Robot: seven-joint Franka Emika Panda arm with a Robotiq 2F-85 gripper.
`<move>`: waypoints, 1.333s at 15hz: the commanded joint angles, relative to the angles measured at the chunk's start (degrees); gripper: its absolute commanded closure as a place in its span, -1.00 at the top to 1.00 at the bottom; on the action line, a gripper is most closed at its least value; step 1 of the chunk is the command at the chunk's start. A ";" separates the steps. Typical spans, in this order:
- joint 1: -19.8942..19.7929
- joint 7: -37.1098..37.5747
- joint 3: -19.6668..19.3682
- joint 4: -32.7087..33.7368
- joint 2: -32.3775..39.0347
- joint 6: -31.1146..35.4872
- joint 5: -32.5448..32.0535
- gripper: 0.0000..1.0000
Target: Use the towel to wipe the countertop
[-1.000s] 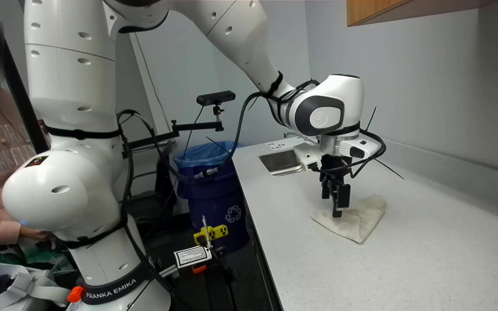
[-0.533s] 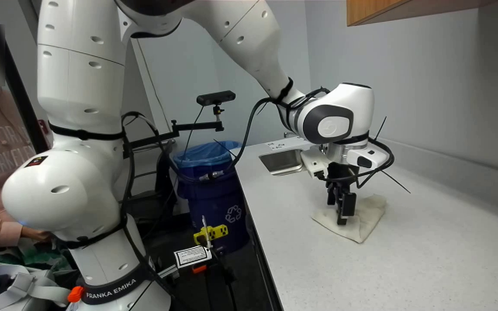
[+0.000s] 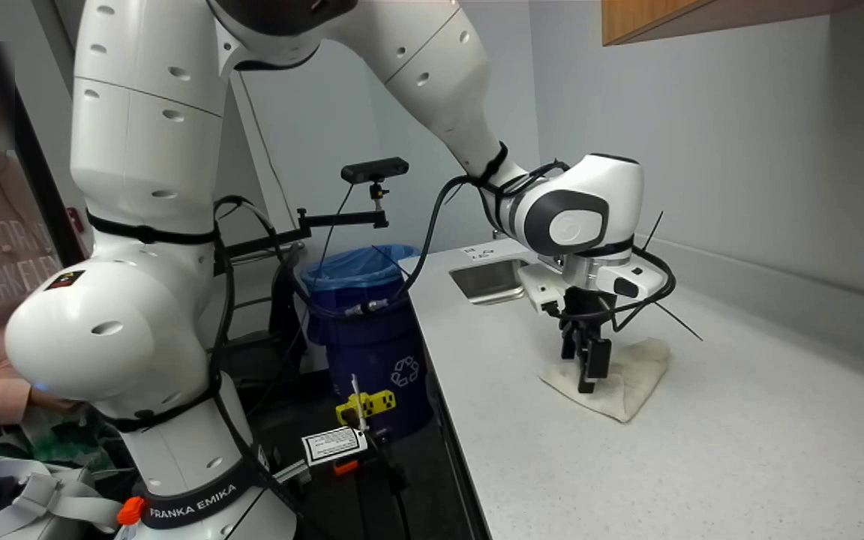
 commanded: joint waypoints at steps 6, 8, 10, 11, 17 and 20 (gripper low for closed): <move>0.01 -2.12 0.11 1.34 0.80 -0.76 2.60 -0.33; -0.15 -2.13 0.06 1.09 0.56 -0.65 2.89 -0.62; -0.39 -2.18 -0.03 0.41 -0.20 -0.68 3.36 -0.89; -0.42 -2.05 -0.22 -0.22 -1.00 -1.05 3.29 -1.00; -0.37 -3.13 -1.02 -6.10 -8.12 -4.52 1.83 -0.98; -0.46 -4.66 -1.35 -9.78 -12.79 -8.74 1.56 -0.98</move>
